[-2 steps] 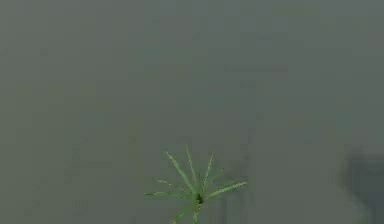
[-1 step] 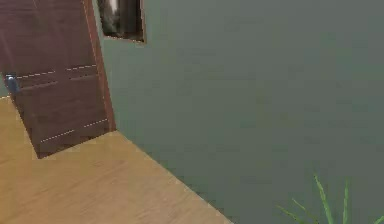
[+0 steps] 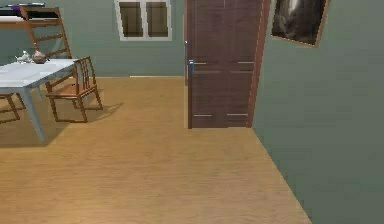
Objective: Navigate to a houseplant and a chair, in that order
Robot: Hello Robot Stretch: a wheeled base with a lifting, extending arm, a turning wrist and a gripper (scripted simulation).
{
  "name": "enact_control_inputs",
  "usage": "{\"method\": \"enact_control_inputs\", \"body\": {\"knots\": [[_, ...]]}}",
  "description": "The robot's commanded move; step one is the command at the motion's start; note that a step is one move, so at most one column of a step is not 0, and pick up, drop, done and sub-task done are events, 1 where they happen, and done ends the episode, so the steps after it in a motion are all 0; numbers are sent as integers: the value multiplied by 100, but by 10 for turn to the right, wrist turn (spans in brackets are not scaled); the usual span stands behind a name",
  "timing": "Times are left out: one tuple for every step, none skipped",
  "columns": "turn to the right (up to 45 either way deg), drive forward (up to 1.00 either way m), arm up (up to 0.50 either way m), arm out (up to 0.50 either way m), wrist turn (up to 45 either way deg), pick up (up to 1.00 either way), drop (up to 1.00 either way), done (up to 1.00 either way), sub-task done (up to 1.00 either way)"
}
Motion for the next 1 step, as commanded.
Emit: {"method": "enact_control_inputs", "body": {"knots": [[-30,0,0,0,0,0,0,0,0]]}}
